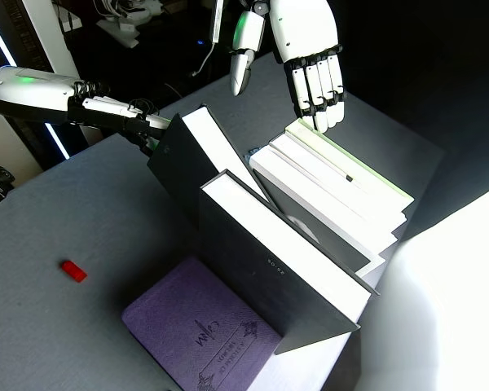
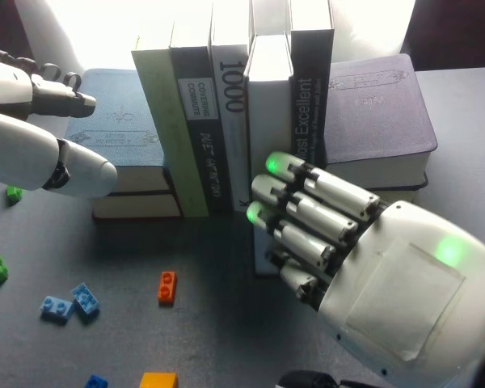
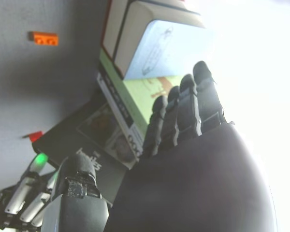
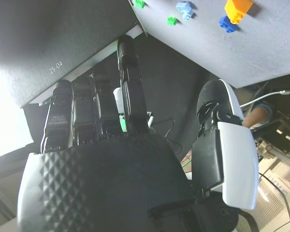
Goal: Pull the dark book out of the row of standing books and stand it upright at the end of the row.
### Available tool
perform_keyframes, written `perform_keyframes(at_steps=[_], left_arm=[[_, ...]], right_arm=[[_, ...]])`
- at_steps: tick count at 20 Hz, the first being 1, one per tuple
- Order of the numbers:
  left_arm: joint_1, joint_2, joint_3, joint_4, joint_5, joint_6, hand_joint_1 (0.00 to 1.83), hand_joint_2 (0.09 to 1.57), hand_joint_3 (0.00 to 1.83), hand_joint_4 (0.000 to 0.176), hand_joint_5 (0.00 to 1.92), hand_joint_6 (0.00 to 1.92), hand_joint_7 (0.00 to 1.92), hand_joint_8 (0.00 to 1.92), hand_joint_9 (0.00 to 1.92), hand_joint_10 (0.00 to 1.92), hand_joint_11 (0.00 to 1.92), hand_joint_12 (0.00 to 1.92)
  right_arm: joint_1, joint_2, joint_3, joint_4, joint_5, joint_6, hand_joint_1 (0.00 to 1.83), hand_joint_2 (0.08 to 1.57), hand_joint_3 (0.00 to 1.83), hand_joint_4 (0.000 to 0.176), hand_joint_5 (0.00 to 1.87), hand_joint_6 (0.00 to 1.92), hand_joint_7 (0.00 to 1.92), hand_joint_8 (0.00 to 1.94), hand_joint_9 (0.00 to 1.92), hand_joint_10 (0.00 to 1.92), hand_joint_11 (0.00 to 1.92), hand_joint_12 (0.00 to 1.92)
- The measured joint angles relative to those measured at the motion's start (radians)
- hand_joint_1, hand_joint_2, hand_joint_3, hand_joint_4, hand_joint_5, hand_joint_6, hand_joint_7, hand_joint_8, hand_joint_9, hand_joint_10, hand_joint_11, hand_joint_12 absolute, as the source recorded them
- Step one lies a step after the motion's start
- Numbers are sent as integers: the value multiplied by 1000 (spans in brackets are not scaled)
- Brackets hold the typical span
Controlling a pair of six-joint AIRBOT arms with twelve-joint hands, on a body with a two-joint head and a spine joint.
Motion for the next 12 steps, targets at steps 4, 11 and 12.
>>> perform_keyframes(at_steps=[4,11,12], left_arm=[[0,0,0,-1,-1,-2,0,1134,0,0,20,5,0,0,0,0,0,200],[0,0,0,0,-1,-2,0,1142,0,0,4,1,0,0,0,0,0,133],[0,0,0,0,0,-2,0,1149,2,0,0,0,0,0,0,0,0,115]], right_arm=[[-18,-16,31,-12,-9,-4,0,1131,3,0,679,4,211,6,24,7,0,0],[-84,-23,34,-19,-15,-26,0,1124,0,0,697,9,277,21,58,17,13,6],[-87,-17,31,-18,-18,-31,0,1121,0,0,699,9,299,28,62,17,14,7]])
